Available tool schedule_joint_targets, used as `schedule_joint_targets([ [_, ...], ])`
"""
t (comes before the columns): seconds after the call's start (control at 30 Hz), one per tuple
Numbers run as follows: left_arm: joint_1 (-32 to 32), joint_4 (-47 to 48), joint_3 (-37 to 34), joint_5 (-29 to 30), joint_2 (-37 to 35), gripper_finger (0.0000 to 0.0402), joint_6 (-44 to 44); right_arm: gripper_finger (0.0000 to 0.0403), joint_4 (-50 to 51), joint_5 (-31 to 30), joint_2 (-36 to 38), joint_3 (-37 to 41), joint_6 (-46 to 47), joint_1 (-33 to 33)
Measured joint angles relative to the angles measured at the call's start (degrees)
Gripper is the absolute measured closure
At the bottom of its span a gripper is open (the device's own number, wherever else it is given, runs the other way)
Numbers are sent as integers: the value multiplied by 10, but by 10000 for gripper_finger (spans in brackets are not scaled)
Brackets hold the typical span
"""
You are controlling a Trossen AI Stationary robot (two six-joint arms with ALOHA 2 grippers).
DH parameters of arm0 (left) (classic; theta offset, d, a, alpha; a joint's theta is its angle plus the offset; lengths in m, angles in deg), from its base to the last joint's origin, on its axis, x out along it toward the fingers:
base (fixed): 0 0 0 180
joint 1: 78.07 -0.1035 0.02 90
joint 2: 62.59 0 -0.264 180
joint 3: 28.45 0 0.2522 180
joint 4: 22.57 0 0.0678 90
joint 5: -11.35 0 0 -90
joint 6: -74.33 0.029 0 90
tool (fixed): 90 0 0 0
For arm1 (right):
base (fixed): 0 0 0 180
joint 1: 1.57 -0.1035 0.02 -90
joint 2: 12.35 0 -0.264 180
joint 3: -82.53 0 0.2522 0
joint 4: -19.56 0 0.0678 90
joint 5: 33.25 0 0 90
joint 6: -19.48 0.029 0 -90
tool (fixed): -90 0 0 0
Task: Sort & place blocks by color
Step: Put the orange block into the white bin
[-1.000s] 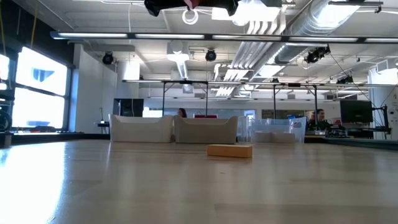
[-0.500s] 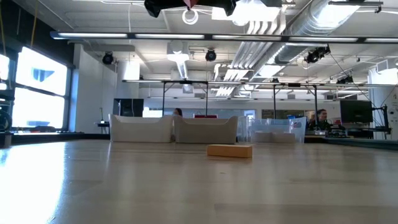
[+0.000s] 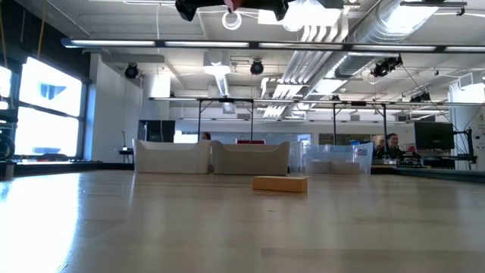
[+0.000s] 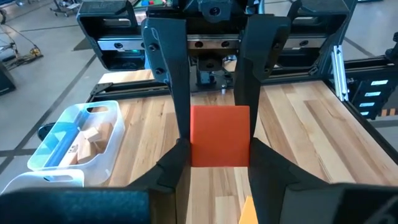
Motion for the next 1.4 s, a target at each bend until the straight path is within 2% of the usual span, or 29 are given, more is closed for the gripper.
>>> schedule_joint_targets([
  [0.13, 0, 1, 0, 0, 0, 303, 2, 275, 0, -8, 0, 0, -4, 0],
  [0.4, 0, 6, 0, 0, 0, 303, 0, 189, 0, -24, 0, 0, -4, 0],
  [0.53, 0, 34, 1, 42, 0, 303, 0, 167, 7, -72, 0, 0, -4, 0],
  [0.63, 0, 65, 1, 94, 1, 303, 0, 163, 27, -107, 0, 0, -4, 0],
  [0.8, -6, 129, 1, 173, 1, 303, 0, 162, 59, -116, 0, 0, 2, 0],
  [1.1, -68, 207, 1, 176, 1, 303, -16, 162, 107, -70, 0, 0, 61, -1],
  [1.4, -171, 263, 0, 176, 2, 303, -16, 162, 158, -35, 0, 2, 131, -3],
])
